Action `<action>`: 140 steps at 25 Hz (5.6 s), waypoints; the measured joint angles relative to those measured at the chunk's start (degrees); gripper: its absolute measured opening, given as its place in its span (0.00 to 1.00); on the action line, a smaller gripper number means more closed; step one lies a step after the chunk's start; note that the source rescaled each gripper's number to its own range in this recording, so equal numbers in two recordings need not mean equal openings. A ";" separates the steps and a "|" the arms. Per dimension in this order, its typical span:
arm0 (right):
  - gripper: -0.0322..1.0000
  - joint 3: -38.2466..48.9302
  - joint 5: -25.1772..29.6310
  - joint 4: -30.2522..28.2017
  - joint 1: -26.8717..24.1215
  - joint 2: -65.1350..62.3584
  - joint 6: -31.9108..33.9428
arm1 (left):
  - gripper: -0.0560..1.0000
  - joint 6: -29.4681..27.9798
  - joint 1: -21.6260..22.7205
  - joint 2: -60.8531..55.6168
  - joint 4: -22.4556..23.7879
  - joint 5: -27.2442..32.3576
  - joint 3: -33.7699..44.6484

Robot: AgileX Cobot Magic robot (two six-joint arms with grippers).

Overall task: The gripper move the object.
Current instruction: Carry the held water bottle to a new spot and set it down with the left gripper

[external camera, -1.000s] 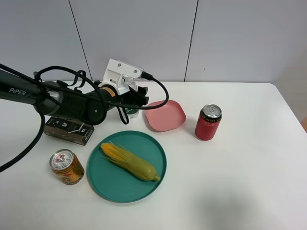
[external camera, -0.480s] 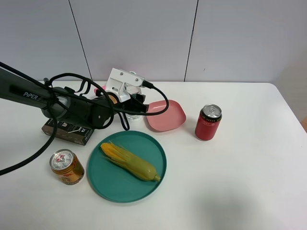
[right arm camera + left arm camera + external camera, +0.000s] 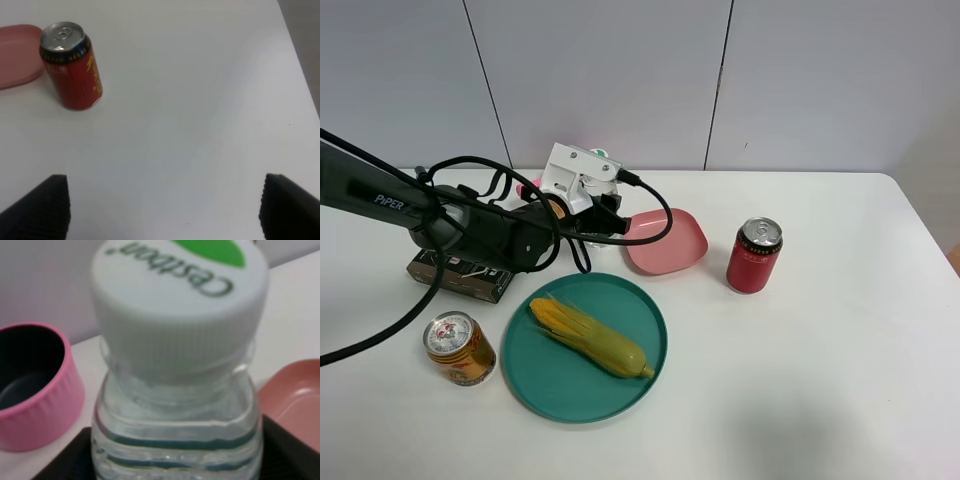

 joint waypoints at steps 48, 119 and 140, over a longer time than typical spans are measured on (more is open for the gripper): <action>1.00 0.00 0.00 0.00 0.00 0.00 0.00 | 0.05 -18.67 -24.77 -14.99 29.75 23.96 -6.46; 1.00 0.00 0.00 0.00 0.00 0.00 0.00 | 0.05 -17.23 -27.32 10.10 34.61 5.86 -20.84; 1.00 0.00 0.00 0.00 0.00 0.00 0.00 | 0.05 -17.12 -27.31 8.34 36.70 22.41 -22.53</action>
